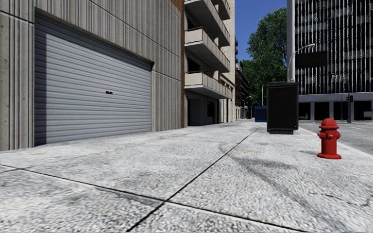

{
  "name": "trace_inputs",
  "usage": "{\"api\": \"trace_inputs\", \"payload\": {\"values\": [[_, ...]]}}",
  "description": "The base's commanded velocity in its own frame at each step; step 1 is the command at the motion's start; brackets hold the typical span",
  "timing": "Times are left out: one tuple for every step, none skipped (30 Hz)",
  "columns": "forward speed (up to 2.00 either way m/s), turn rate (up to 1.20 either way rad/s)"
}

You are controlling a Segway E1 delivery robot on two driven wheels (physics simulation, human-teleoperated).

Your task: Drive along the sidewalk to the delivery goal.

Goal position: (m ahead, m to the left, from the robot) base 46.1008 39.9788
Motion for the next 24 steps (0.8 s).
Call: {"api": "trace_inputs", "payload": {"values": [[2.00, 0.00], [2.00, 0.00], [2.00, 0.00], [2.00, 0.00], [2.00, 0.00], [2.00, 0.00], [2.00, 0.00], [2.00, 0.00], [2.00, 0.00], [2.00, 0.00], [2.00, 0.00], [2.00, 0.00], [2.00, 0.00], [2.00, 0.00], [2.00, 0.00], [2.00, 0.00], [2.00, 0.00], [2.00, 0.00], [2.00, 0.00], [2.00, 0.00], [2.00, 0.00], [2.00, -0.04], [2.00, -0.04], [2.00, -0.17]]}}
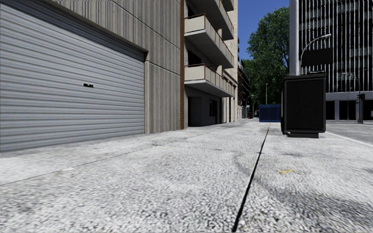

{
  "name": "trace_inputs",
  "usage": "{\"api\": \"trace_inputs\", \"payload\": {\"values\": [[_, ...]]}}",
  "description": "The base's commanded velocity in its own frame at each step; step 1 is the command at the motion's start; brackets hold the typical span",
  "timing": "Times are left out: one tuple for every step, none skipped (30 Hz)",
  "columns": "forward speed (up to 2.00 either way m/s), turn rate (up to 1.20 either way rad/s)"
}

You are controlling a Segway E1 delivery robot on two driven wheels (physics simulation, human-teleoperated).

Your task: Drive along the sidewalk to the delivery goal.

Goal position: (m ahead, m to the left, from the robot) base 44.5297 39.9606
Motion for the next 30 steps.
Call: {"api": "trace_inputs", "payload": {"values": [[2.00, -0.22], [2.00, -0.23], [2.00, -0.23], [2.00, -0.23], [2.00, -0.23], [2.00, -0.23], [2.00, -0.23], [2.00, -0.23], [2.00, -0.23], [2.00, -0.23], [2.00, -0.23], [2.00, -0.23], [2.00, -0.23], [2.00, -0.23], [2.00, -0.23], [2.00, -0.23], [2.00, -0.23], [2.00, -0.23], [2.00, -0.23], [2.00, -0.23], [2.00, -0.23], [2.00, -0.23], [2.00, -0.23], [2.00, -0.23], [2.00, -0.23], [2.00, -0.23], [2.00, -0.23], [2.00, -0.23], [2.00, -0.23], [2.00, -0.24]]}}
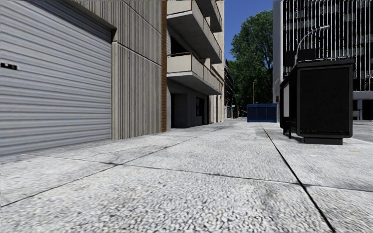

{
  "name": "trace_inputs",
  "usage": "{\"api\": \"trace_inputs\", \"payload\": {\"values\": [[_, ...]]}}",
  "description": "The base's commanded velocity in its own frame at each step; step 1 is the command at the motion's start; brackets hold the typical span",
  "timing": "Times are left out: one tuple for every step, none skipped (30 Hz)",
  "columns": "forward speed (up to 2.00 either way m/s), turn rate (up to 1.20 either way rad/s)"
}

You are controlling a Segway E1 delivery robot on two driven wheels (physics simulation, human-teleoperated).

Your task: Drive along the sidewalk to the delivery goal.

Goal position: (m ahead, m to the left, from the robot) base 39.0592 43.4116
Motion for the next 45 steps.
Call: {"api": "trace_inputs", "payload": {"values": [[2.00, -0.24], [2.00, -0.24], [2.00, -0.24], [2.00, -0.24], [2.00, -0.24], [2.00, -0.27], [2.00, -0.27], [2.00, -0.29], [2.00, -0.30], [2.00, -0.31], [2.00, -0.31], [2.00, -0.33], [2.00, -0.33], [2.00, -0.33], [2.00, -0.33], [2.00, -0.33], [2.00, -0.33], [2.00, -0.33], [2.00, -0.33], [2.00, -0.33], [2.00, -0.34], [2.00, -0.34], [2.00, -0.34], [2.00, -0.34], [2.00, -0.34], [2.00, -0.34], [2.00, -0.34], [2.00, -0.34], [2.00, -0.34], [2.00, -0.34], [2.00, -0.34], [2.00, -0.34], [2.00, -0.34], [2.00, -0.34], [2.00, -0.34], [2.00, -0.34], [2.00, -0.34], [2.00, -0.31], [2.00, 0.00], [2.00, 0.00], [2.00, 0.00], [2.00, 0.00], [2.00, 0.00], [2.00, 0.00], [2.00, 0.00]]}}
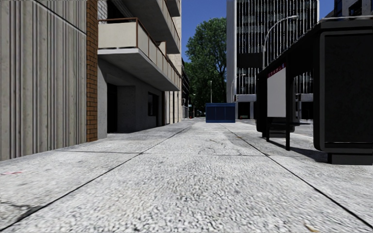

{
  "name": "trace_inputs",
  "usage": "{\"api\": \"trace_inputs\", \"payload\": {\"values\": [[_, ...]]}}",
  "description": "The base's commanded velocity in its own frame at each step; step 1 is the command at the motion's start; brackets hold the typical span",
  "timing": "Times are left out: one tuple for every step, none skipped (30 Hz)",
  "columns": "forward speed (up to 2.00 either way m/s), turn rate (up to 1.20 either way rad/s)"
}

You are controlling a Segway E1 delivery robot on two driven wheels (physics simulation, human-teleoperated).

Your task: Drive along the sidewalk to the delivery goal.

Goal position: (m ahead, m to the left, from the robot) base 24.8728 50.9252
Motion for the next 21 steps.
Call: {"api": "trace_inputs", "payload": {"values": [[2.00, 0.00], [2.00, 0.00], [2.00, 0.00], [2.00, 0.00], [2.00, 0.00], [2.00, 0.00], [2.00, 0.00], [2.00, 0.00], [2.00, 0.00], [2.00, 0.00], [2.00, 0.00], [2.00, 0.00], [2.00, 0.00], [2.00, 0.00], [2.00, 0.00], [2.00, 0.00], [2.00, 0.00], [2.00, 0.00], [2.00, 0.00], [2.00, 0.00], [2.00, 0.00]]}}
